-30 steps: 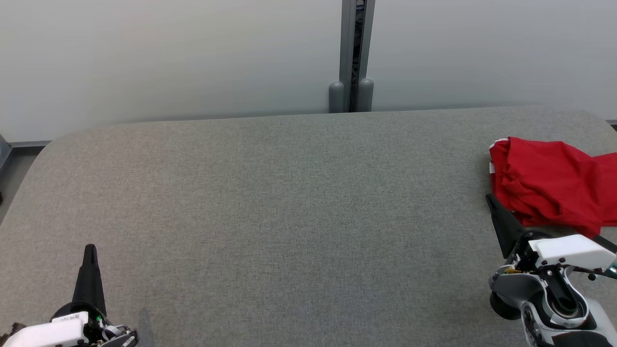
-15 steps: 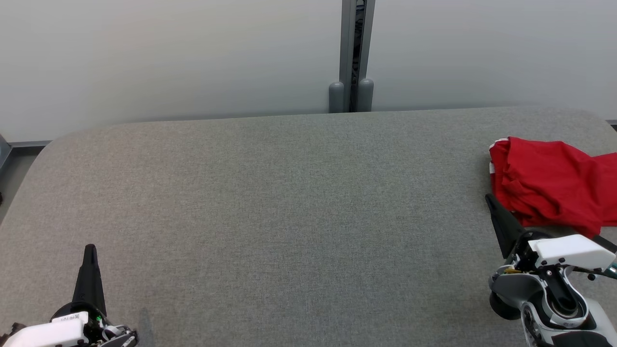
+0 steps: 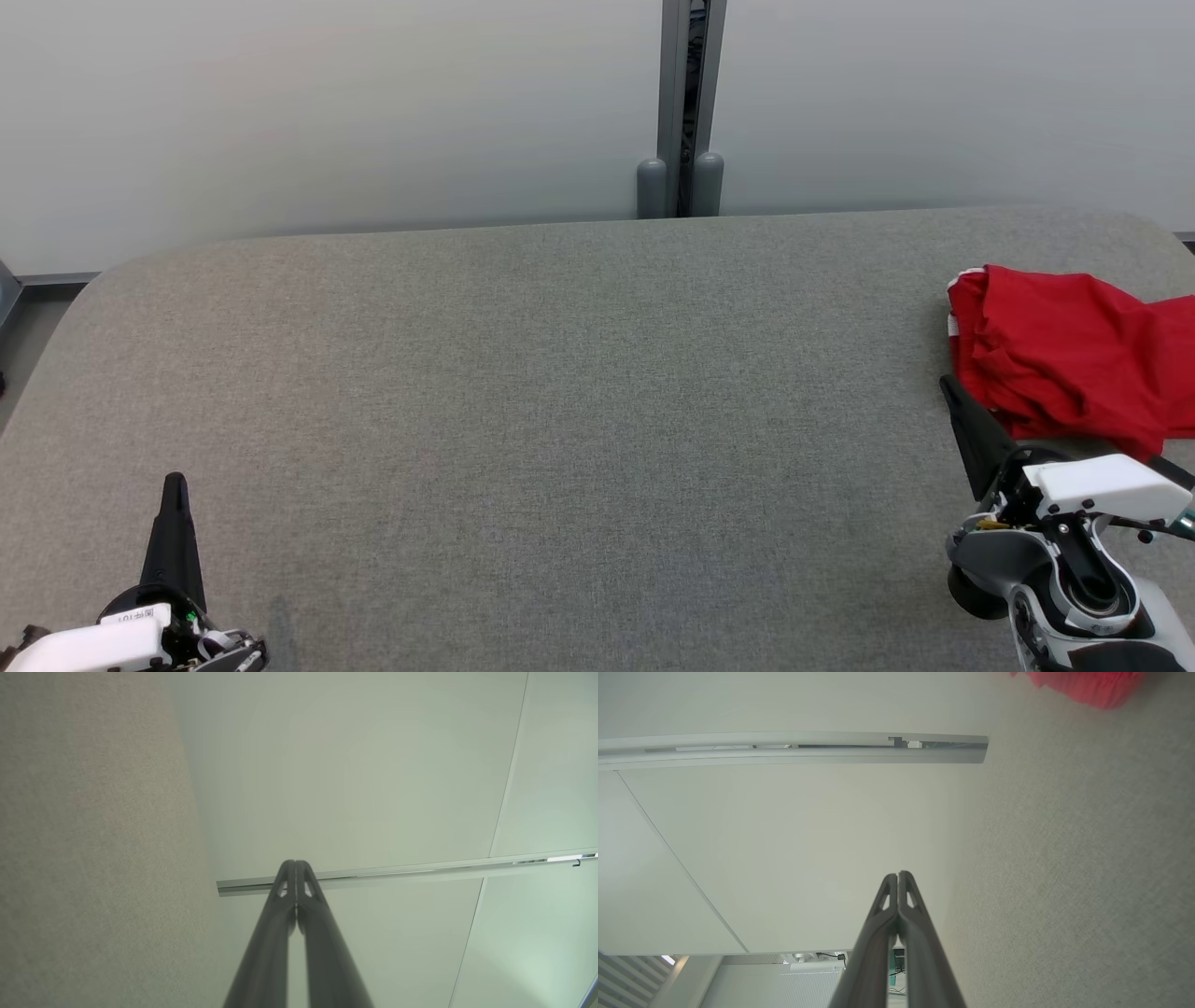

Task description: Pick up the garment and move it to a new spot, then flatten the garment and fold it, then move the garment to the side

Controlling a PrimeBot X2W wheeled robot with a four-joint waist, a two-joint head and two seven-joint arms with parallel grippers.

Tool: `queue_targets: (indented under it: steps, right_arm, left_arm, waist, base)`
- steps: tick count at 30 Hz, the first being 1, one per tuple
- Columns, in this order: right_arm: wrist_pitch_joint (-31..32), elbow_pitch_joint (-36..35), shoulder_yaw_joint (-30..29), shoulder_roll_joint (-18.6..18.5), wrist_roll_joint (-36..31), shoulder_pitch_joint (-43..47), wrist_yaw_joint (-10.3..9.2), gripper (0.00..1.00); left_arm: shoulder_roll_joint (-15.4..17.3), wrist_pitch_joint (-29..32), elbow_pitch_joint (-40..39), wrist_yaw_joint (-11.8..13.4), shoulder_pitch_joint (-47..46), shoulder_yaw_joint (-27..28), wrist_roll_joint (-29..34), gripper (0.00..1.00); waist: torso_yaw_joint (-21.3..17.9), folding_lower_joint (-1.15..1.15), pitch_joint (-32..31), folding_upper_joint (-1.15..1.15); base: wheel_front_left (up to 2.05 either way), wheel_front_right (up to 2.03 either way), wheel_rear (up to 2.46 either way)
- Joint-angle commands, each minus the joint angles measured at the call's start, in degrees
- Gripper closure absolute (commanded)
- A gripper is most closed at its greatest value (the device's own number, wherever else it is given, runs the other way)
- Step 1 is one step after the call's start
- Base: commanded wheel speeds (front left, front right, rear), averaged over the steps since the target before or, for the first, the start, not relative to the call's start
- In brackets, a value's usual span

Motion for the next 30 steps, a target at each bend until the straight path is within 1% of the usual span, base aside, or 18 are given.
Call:
queue_targets:
  steps: [1, 30]
  right_arm:
    - [0.4, 0.2, -0.2, -0.2, -0.4, -0.6, 0.00, 1.00]
    - [0.4, 0.2, -0.3, -0.1, -0.3, -0.6, 0.00, 1.00]
  left_arm:
    - [0.3, 0.1, -0.2, -0.1, -1.0, 0.2, -0.1, 1.00]
    - [0.3, 0.1, -0.2, -0.1, -1.0, 0.2, -0.1, 1.00]
  waist:
    - [0.0, 0.00, 0.0, 0.00]
    - [0.0, 0.00, 0.0, 0.00]
  base:
    - [0.00, 0.00, 0.00]
    - [0.00, 0.00, 0.00]
